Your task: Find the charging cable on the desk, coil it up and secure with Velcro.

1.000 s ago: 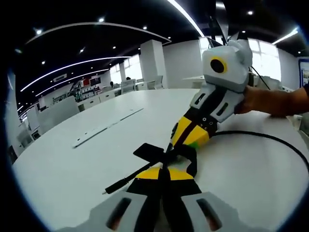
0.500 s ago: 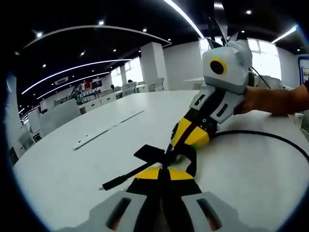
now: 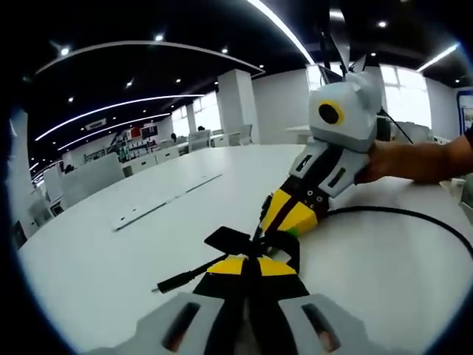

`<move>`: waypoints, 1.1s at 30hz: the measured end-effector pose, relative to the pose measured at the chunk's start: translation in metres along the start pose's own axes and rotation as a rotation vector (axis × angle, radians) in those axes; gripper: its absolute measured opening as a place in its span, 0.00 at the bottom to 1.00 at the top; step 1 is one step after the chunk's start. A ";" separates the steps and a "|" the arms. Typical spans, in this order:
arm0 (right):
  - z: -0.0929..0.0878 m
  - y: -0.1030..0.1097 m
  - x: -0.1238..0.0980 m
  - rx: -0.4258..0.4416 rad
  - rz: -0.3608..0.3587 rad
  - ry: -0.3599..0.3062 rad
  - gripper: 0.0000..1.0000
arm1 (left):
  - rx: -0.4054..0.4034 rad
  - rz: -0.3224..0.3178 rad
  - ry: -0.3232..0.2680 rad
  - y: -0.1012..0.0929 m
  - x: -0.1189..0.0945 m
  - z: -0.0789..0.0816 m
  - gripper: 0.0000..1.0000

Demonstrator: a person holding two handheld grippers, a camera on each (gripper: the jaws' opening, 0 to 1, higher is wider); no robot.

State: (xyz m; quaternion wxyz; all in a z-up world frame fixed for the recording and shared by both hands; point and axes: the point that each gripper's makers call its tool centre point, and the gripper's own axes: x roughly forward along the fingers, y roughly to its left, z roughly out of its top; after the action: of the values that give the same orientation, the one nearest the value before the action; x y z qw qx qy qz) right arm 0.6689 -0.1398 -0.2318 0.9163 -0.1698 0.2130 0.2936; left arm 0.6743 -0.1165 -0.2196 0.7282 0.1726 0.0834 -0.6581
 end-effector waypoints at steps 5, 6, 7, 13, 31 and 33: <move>0.001 0.000 0.000 0.002 0.000 0.000 0.04 | 0.011 0.021 -0.035 0.005 -0.001 0.005 0.10; 0.001 0.000 0.000 0.005 -0.001 -0.001 0.04 | 0.013 0.024 -0.040 0.006 -0.001 0.006 0.11; 0.001 0.000 0.001 0.008 -0.001 -0.002 0.04 | 0.014 0.027 -0.045 0.006 -0.002 0.007 0.11; 0.002 0.002 0.001 0.019 0.003 -0.007 0.04 | 0.017 0.056 -0.052 0.013 -0.002 0.006 0.16; 0.005 0.002 0.002 0.016 -0.009 -0.017 0.05 | -0.034 0.076 -0.010 0.017 -0.003 -0.004 0.12; 0.005 0.002 0.002 0.017 -0.009 -0.018 0.05 | -0.034 0.076 -0.011 0.018 -0.004 -0.005 0.12</move>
State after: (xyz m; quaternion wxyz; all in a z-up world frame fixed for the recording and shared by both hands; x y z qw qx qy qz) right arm 0.6702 -0.1353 -0.2290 0.9209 -0.1600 0.2065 0.2893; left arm 0.6917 -0.1102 -0.2200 0.7558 0.1595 0.0839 -0.6296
